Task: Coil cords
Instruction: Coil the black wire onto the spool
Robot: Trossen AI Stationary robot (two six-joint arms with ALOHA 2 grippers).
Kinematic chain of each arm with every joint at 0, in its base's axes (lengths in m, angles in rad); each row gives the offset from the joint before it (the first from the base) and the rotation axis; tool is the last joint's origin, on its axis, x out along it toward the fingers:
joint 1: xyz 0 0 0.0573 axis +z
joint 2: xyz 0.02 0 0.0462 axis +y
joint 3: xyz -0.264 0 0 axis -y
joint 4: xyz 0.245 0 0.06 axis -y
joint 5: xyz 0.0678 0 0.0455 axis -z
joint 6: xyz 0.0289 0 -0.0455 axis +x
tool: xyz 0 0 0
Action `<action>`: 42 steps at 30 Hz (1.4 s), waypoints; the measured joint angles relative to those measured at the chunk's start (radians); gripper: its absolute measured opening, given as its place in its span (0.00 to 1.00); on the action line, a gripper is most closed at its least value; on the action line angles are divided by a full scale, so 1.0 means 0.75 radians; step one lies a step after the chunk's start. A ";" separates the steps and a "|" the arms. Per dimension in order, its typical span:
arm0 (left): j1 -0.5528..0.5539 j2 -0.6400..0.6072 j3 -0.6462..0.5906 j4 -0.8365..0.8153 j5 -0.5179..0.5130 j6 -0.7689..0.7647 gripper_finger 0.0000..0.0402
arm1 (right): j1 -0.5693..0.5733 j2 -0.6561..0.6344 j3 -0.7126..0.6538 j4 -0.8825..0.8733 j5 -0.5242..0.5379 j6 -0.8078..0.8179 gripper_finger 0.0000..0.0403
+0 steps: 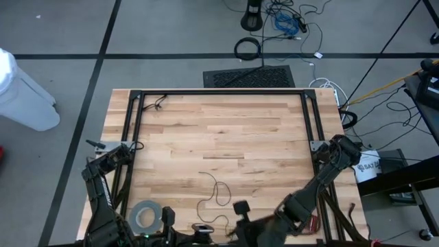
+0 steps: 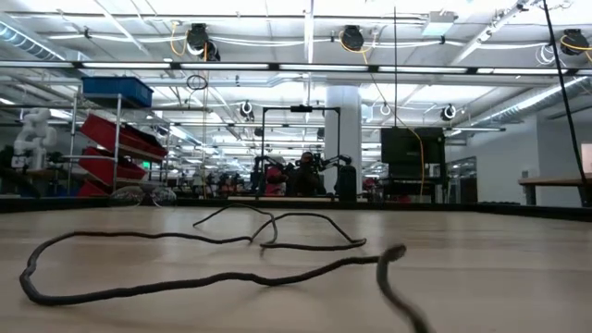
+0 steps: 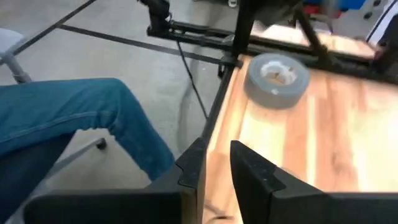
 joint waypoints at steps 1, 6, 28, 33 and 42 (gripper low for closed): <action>0.000 0.000 0.000 0.000 -0.006 0.000 0.00 | 0.020 0.000 -0.025 0.012 0.014 0.030 0.16; -0.018 0.000 0.000 0.001 -0.011 0.047 0.00 | 0.128 0.003 -0.160 0.079 0.088 0.195 0.16; -0.038 0.000 0.000 0.006 -0.035 0.103 0.01 | 0.172 0.003 -0.413 0.522 0.537 -0.081 0.46; -0.041 0.000 0.000 0.006 -0.034 0.102 0.01 | 0.203 0.003 -0.413 0.555 0.552 -0.113 0.40; -0.041 0.001 0.000 0.006 -0.034 0.101 0.01 | 0.197 0.003 -0.413 0.566 0.409 -0.144 0.42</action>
